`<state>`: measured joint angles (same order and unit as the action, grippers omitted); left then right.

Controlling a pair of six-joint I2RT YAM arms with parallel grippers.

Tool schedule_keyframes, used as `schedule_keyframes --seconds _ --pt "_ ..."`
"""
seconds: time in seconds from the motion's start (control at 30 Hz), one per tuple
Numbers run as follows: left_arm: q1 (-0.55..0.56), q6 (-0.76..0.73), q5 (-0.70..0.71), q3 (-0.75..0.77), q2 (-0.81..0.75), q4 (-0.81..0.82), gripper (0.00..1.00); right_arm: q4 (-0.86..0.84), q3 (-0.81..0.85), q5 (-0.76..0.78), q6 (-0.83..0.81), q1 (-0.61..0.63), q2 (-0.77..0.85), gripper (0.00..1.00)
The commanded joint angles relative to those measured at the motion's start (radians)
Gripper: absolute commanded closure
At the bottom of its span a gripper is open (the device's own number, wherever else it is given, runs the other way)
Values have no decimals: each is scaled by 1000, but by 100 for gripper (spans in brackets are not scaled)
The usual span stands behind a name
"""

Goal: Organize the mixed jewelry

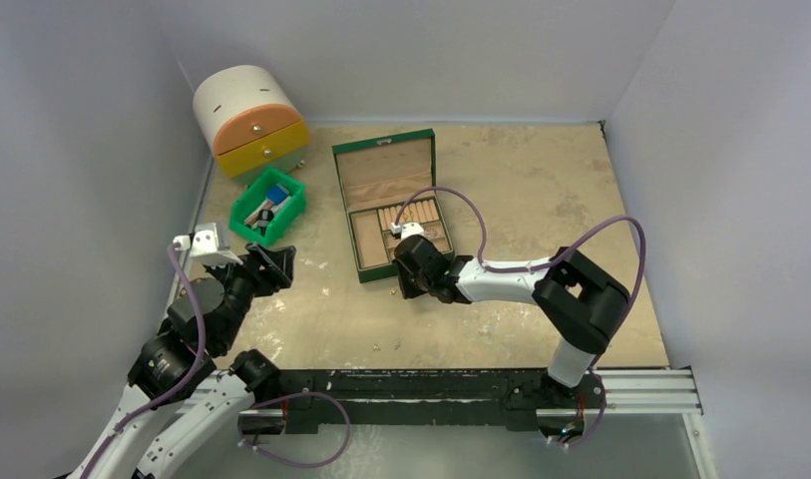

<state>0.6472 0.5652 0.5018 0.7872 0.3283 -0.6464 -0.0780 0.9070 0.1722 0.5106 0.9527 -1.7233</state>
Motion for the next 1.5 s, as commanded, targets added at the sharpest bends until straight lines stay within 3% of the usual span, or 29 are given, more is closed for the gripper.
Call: schedule_keyframes --seconds 0.0,0.57,0.9,1.47 --pt "-8 10 -3 3 11 36 34 8 32 46 -11 9 29 100" --pt "-8 10 -5 1 10 36 33 46 11 122 17 12 157 100" --pt "-8 9 -2 1 6 36 33 164 81 175 32 11 231 100" --pt "-9 10 1 1 -1 34 33 193 336 183 -42 -50 40 100"
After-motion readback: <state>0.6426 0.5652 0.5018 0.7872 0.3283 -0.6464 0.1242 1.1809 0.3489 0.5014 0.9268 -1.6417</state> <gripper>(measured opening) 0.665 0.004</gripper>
